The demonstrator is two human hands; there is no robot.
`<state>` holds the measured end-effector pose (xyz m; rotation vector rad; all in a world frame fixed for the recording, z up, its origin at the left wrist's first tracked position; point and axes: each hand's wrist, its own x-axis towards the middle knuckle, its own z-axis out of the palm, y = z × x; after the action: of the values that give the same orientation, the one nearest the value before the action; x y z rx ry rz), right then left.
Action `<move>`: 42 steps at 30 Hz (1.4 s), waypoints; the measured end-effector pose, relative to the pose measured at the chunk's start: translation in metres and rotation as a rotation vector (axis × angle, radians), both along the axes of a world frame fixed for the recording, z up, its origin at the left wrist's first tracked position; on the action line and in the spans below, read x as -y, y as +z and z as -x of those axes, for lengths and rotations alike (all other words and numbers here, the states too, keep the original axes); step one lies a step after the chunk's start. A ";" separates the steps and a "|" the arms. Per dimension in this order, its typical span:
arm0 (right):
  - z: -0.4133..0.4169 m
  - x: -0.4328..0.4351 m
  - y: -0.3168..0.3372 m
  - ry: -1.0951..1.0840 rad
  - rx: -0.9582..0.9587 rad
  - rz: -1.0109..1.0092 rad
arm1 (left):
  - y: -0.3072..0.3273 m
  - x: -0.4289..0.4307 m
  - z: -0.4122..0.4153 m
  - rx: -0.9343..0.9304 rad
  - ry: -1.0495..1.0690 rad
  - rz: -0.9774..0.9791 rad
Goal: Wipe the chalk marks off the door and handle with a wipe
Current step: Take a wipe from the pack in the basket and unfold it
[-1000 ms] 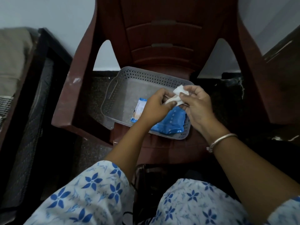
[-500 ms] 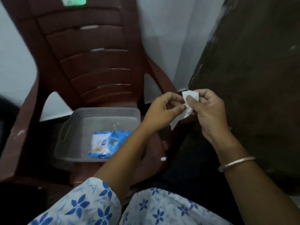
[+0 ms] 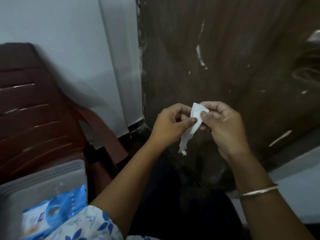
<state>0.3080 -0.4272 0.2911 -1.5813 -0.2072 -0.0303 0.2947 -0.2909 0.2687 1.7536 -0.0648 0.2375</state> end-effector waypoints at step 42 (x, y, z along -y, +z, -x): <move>-0.020 0.111 0.024 -0.226 0.050 -0.106 | 0.040 0.102 -0.052 0.031 -0.298 0.175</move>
<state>0.3278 -0.5380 0.3151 -1.4924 -0.0643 -0.2533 0.3469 -0.3925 0.3083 1.5431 -0.3161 0.0510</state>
